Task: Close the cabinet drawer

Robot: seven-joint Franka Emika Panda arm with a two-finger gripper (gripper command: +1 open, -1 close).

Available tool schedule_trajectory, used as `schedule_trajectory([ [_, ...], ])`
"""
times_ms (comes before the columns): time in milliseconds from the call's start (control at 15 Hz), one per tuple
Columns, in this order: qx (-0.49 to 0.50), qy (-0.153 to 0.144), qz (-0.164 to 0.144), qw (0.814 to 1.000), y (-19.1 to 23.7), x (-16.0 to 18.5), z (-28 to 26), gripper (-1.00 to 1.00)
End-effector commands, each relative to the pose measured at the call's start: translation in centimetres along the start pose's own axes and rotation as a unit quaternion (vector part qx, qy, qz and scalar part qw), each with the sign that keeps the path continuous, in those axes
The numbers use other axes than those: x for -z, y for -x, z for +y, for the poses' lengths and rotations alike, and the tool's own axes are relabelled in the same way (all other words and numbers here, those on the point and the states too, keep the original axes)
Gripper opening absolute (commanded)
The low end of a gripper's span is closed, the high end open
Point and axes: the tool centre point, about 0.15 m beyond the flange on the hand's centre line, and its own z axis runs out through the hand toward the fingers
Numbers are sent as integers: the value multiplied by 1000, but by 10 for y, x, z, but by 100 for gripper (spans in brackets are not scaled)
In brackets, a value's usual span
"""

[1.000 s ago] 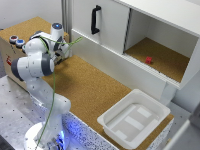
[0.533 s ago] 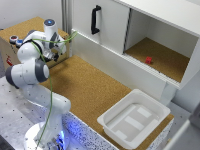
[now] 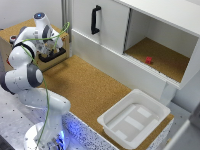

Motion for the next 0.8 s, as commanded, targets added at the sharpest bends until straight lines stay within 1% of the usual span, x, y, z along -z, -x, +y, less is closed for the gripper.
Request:
schedule_trajectory([
  [0,9,47,-34,998,-15,3,-9,100],
  [67,9,47,-34,998,-15,3,-9,100],
  [133,0,0,0,1000,0,0,0,100],
  [200,9,-3,1,1000,-3,2,-4,100],
  [333,41,-8,19,999,-21,16,-24,100],
  [467,68,-12,30,997,-35,29,-43,100],
  [600,95,-21,36,995,-46,39,-65,100],
  [733,116,-26,37,992,-58,41,-84,100],
])
